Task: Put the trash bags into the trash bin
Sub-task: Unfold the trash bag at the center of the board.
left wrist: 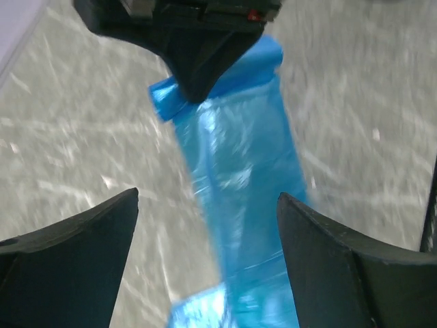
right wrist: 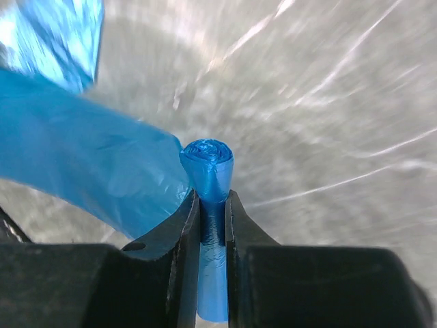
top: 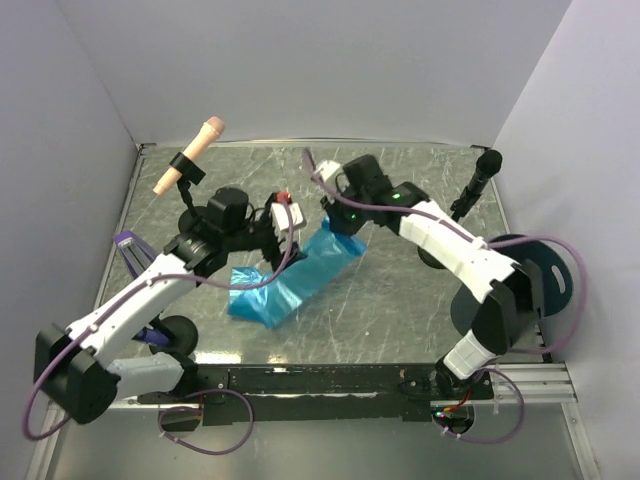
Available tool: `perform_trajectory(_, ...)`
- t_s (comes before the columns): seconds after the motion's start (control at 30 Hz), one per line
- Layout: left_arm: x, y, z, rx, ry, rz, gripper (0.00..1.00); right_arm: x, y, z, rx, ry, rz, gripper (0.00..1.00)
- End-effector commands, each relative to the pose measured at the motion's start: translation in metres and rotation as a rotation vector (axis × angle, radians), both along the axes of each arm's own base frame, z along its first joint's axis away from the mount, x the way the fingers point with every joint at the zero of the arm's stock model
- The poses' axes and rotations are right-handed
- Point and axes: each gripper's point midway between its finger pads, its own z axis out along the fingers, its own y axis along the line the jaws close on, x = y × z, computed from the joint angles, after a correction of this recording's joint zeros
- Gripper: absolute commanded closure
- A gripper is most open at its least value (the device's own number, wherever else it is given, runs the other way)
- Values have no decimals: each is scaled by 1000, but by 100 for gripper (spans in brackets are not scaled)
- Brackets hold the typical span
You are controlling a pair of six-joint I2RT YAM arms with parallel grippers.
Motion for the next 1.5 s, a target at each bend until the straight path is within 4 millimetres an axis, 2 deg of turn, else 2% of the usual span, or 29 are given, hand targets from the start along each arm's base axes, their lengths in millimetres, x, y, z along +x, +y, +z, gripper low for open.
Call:
perform_trajectory(0.0, 22, -34, 75, -187, -121, -68, 12, 2, -3, 78, 126, -147, -8, 100)
perform_trajectory(0.13, 32, -44, 81, -216, -141, -94, 12, -5, -4, 108, 181, -211, 15, 100)
perform_trajectory(0.2, 36, -45, 79, -229, -135, -87, 11, -7, -5, 114, 180, -224, 28, 100)
perform_trajectory(0.23, 40, -47, 84, -248, -156, -85, 11, -8, -7, 117, 176, -231, 33, 100)
perform_trajectory(0.37, 46, -54, 77, -259, -128, -129, 11, -13, -12, 130, 189, -268, 34, 100)
perform_trajectory(0.67, 52, -80, 74, -332, -19, -296, 23, -13, -16, 132, 207, -263, -23, 100)
perform_trajectory(0.8, 51, -91, 74, -347, 40, -364, 36, -6, -20, 133, 198, -276, -66, 100)
perform_trajectory(1.07, 54, -102, 66, -329, 170, -434, 76, 10, -32, 132, 216, -272, -210, 100)
perform_trajectory(1.13, 56, -100, 59, -314, 236, -423, 73, 11, -34, 135, 237, -263, -226, 100)
perform_trajectory(1.17, 57, -99, 58, -314, 248, -416, 68, 12, -34, 136, 245, -257, -228, 100)
perform_trajectory(1.33, 56, -100, 60, -340, 229, -414, 57, 12, -34, 138, 258, -254, -232, 100)
perform_trajectory(1.47, 56, -100, 58, -333, 242, -421, 61, 13, -35, 138, 268, -240, -238, 100)
